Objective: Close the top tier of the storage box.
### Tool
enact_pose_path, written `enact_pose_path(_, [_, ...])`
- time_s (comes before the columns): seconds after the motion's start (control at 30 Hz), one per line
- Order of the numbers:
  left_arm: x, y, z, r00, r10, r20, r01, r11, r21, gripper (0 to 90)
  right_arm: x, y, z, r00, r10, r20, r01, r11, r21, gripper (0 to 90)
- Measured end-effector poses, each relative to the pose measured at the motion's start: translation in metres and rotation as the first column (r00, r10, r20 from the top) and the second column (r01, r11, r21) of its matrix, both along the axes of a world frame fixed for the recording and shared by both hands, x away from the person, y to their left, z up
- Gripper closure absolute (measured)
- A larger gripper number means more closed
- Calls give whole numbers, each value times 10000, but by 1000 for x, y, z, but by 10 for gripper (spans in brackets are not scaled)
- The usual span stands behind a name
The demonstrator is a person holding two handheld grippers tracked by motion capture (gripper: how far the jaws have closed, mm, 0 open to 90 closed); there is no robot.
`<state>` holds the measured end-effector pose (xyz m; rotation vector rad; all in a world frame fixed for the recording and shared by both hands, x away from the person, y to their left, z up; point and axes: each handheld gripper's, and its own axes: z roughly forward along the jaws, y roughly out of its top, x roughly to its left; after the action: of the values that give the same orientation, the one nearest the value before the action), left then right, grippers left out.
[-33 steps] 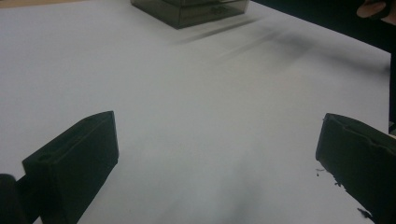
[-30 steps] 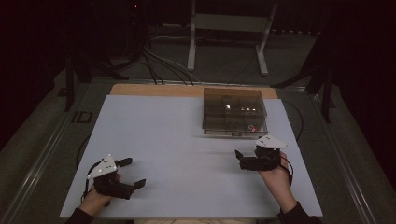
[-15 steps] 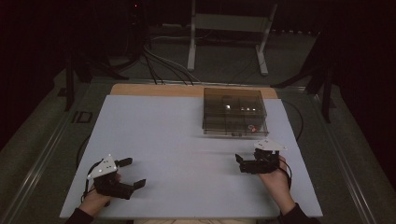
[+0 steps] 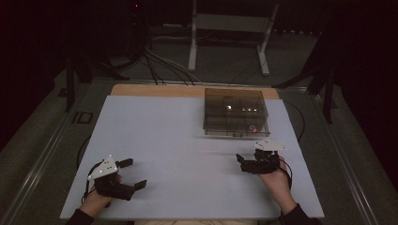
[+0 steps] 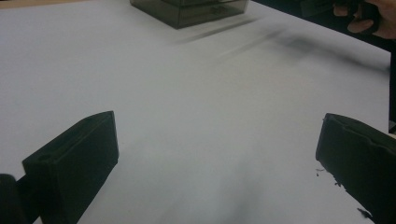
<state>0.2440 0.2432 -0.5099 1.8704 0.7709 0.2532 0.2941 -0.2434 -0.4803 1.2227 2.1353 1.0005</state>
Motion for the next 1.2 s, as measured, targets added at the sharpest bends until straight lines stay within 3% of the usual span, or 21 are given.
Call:
enact_pose_path(0.23, [0, 0, 0, 10000, 1, -2, -1, 10000, 2, 0, 1, 1, 0, 10000, 10, -52, -10, 10000, -94, 202])
enact_pose_path(0.4, [0, 0, 0, 10000, -4, -13, 4, 10000, -31, 0, 1, 4, 0, 10000, -25, 71, 28, 9995, -323, 326])
enact_pose_path(0.63, [0, 0, 0, 10000, 52, 4, -52, 10000, 12, 0, 4, 4, 0, 9997, -263, -16, 262, 9990, -361, 419])
enact_pose_path(0.83, [0, 0, 0, 10000, 40, 1, -40, 10000, 13, 0, 5, 6, -2, 9995, -308, -99, 301, 9978, -586, 565])
enact_pose_path(1.2, [0, 0, 0, 10000, 39, -6, -39, 10000, -3, 0, 5, 8, 3, 9995, -308, -5, 307, 9977, -603, 791])
